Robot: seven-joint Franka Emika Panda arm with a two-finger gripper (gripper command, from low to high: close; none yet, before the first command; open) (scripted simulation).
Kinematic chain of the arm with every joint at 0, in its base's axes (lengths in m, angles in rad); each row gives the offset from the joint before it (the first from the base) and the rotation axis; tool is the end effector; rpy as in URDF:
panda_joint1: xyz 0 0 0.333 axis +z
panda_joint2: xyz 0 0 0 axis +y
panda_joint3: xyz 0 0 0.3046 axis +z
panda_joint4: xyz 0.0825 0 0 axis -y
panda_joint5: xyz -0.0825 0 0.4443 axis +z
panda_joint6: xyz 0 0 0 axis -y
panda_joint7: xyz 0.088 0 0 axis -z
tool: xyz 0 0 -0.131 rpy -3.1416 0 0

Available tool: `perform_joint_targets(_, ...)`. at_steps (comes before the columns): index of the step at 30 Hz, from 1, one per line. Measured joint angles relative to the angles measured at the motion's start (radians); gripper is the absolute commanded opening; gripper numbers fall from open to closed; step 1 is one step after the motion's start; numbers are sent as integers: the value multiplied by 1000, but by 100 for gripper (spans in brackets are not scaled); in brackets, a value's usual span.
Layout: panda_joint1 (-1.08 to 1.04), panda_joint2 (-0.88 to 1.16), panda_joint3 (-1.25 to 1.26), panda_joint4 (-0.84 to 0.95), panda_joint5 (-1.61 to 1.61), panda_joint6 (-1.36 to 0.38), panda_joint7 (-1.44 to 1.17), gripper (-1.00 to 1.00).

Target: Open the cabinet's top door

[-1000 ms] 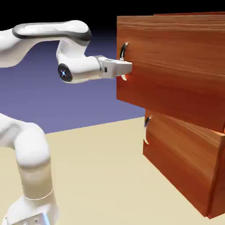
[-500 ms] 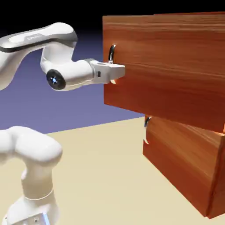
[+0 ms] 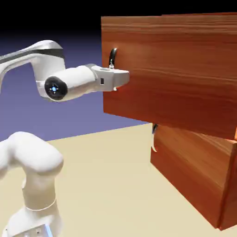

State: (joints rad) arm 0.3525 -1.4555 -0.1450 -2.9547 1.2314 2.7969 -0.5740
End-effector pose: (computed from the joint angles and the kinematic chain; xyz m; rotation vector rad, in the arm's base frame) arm 0.3036 0.0291 0.5796 -1.7293 0.1094 -1.2953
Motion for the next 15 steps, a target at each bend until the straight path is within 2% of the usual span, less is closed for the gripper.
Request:
perform_joint_targets(8,-179,-146,-209,-12,-262,-347,97,-100)
perform_joint_targets(15,-263,-177,-457,71,-468,-652,115,-100)
